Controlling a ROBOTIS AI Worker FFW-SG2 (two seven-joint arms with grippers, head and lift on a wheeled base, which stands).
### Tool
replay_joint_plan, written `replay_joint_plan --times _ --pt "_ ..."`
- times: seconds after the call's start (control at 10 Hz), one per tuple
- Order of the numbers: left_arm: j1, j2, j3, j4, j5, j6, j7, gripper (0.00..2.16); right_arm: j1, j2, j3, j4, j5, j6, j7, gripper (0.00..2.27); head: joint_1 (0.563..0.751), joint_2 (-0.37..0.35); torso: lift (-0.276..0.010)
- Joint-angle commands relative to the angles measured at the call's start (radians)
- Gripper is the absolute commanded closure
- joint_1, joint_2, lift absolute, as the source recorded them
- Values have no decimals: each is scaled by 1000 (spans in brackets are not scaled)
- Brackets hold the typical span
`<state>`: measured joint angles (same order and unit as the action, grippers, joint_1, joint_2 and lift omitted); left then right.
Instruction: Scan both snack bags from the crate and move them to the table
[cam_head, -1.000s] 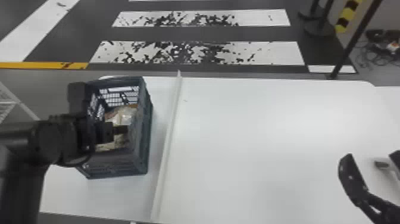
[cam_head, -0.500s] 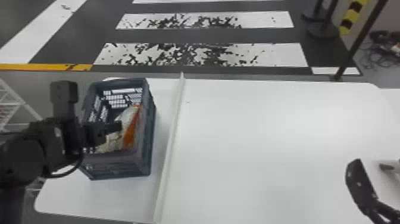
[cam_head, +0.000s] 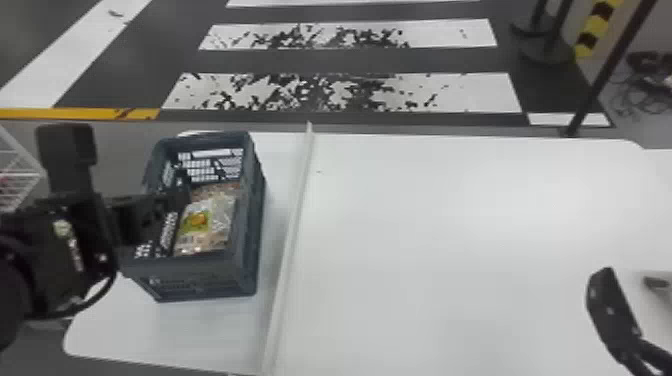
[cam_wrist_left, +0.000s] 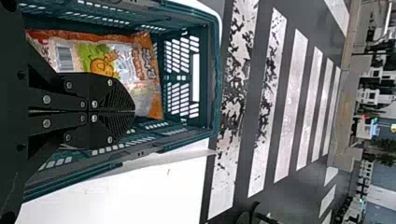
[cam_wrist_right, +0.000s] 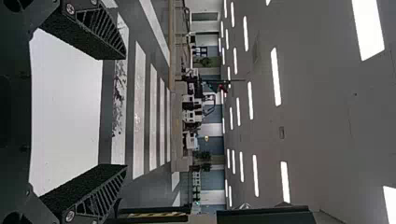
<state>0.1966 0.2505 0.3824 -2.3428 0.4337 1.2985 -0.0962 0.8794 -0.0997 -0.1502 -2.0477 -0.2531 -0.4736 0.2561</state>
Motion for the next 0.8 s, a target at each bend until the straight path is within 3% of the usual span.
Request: replay_joint_plan --times 0.0,0.1,0.2,0.4,0.6,0.7 --pt "7 -2 1 8 2 2 0 1848 -4 0 1 4 0 -3 0 103 695 109 -87" --pt "-2 0 1 40 0 -8 -14 363 -7 0 1 8 0 0 0 103 695 110 -87" --pt "-29 1 -2 82 -7 -1 -13 -2 -8 -2 3 8 0 0 0 103 695 110 -87" --pt "-108 10 -30 166 -44 29 0 39 -8 -2 3 14 0 0 0 103 695 125 -87" --pt "-181 12 -42 227 -64 210 0 66 -8 -2 1 26 0 -3 0 103 695 132 -87" --pt "-221 18 -66 249 -92 273 26 66 -8 -2 3 32 0 -6 0 103 695 132 -87"
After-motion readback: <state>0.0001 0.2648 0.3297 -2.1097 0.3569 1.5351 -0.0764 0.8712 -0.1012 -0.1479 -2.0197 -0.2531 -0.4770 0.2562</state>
